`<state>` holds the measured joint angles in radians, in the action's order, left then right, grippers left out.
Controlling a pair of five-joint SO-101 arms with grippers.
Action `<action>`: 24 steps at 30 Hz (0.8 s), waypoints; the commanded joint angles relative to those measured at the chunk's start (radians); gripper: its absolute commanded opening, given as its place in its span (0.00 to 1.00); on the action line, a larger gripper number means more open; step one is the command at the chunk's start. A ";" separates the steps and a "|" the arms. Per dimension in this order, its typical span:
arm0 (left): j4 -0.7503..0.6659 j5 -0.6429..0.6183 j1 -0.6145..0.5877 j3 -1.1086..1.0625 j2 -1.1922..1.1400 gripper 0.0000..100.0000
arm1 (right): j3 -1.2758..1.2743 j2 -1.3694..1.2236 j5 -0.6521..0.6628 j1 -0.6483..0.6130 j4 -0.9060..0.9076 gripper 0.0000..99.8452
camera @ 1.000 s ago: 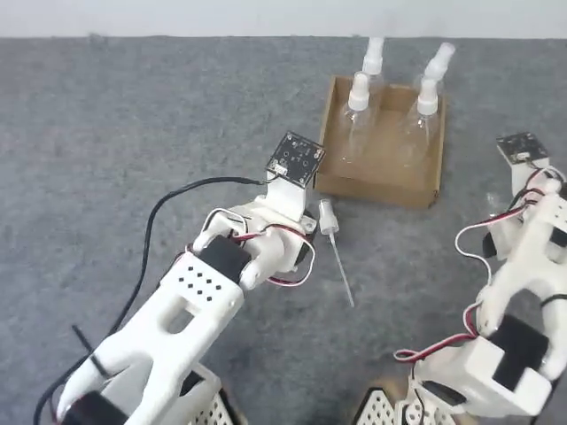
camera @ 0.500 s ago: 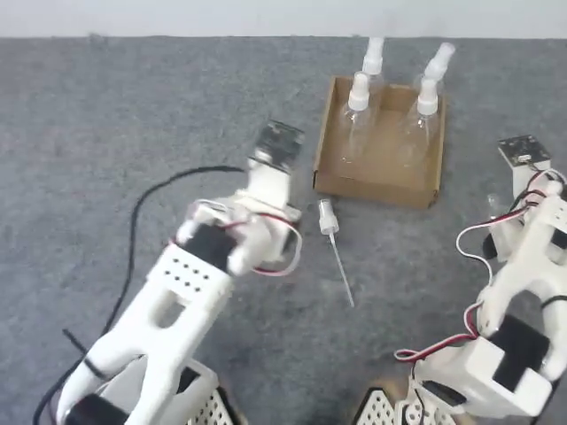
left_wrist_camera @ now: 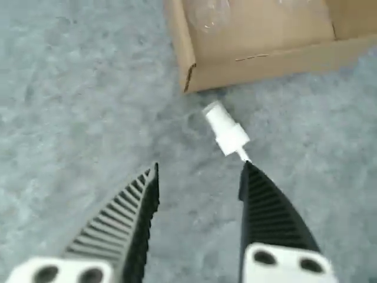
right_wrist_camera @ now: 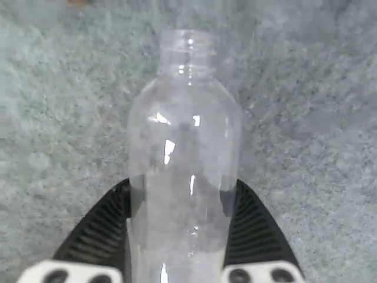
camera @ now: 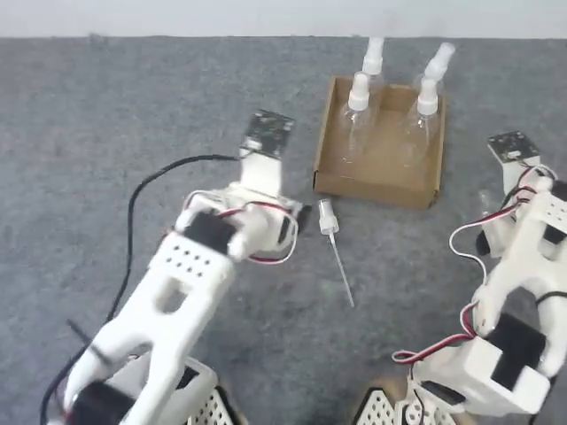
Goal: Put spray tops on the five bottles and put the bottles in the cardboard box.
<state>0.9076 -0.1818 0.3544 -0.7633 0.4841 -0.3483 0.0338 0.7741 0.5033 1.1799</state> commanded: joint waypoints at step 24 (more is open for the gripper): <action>-0.072 -0.235 0.087 0.464 -0.732 0.23 | -0.040 0.025 -0.011 -0.022 -0.090 0.01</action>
<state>0.8569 -0.4135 0.4465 -0.3552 -0.2355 -0.3989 0.0338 0.7741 0.4941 1.1093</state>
